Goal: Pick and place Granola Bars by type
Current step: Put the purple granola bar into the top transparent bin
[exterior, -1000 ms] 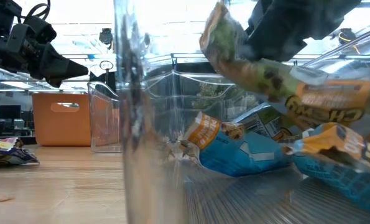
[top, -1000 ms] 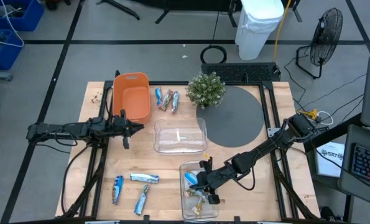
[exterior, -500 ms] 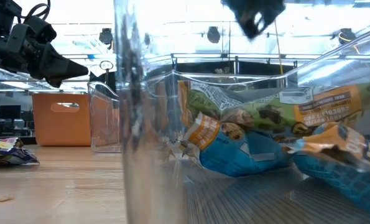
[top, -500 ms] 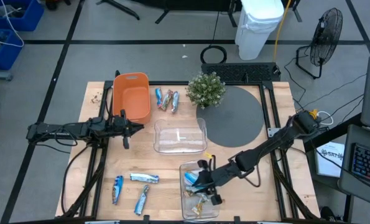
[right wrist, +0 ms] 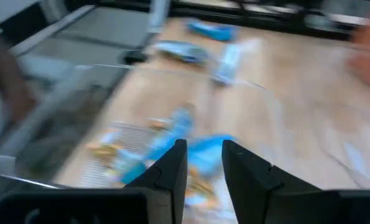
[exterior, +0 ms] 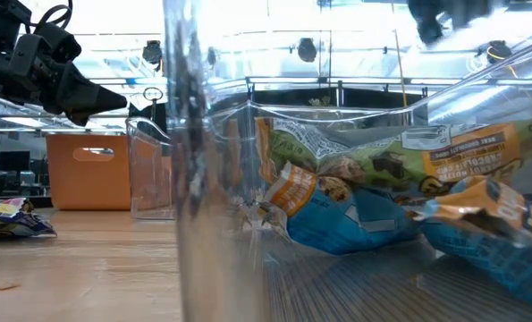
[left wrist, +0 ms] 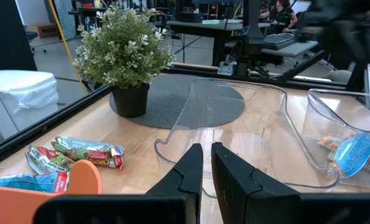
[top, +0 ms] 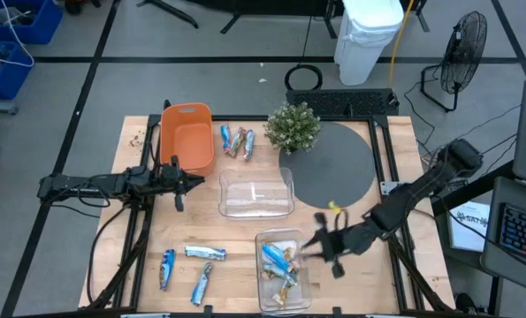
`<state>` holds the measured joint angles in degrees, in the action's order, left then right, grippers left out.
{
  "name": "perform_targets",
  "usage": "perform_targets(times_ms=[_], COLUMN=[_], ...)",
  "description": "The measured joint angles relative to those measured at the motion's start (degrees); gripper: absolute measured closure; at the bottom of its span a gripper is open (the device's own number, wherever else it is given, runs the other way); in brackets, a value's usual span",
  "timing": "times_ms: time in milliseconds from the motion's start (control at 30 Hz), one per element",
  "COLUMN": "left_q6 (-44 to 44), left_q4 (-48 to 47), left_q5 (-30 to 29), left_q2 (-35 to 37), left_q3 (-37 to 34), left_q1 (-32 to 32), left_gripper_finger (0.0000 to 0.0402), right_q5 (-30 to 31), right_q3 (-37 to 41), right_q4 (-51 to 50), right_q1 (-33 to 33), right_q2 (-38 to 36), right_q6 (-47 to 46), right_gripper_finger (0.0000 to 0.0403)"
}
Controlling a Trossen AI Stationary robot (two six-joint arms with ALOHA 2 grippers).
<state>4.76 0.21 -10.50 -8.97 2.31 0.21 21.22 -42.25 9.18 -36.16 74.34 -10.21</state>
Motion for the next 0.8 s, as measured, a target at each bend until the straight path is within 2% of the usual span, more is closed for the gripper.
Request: perform_targets(times_ms=[100,367,433,533,600,800], left_q6=[0.0,0.0,0.0,0.0,0.0,0.0], left_q4=[0.0,0.0,0.0,0.0,0.0,0.0], left_q5=[0.0,0.0,0.0,0.0,0.0,0.0], left_q2=[0.0,0.0,0.0,0.0,0.0,0.0], left_q3=[0.0,0.0,0.0,0.0,0.0,0.0], left_q1=[0.0,0.0,0.0,0.0,0.0,0.0], left_gripper_finger=[0.0364,0.0364,0.0364,0.0364,0.0364,0.0364], right_q5=[4.5,4.2,2.4,-1.8,-2.1,-6.9], right_q3=[8.9,28.3,32.1,35.9,37.6,38.6], right_q4=[6.6,24.4,27.3,27.5,27.0,21.9], right_q1=[0.6,8.9,12.0,16.5,19.1,25.6], right_q2=[-6.0,-23.1,-27.1,-32.6,-35.5,-42.4], right_q6=[-0.9,4.9,5.5,4.8,4.1,4.7], right_gripper_finger=[0.0310,0.0311,0.0313,0.0313,0.0314,0.0314])
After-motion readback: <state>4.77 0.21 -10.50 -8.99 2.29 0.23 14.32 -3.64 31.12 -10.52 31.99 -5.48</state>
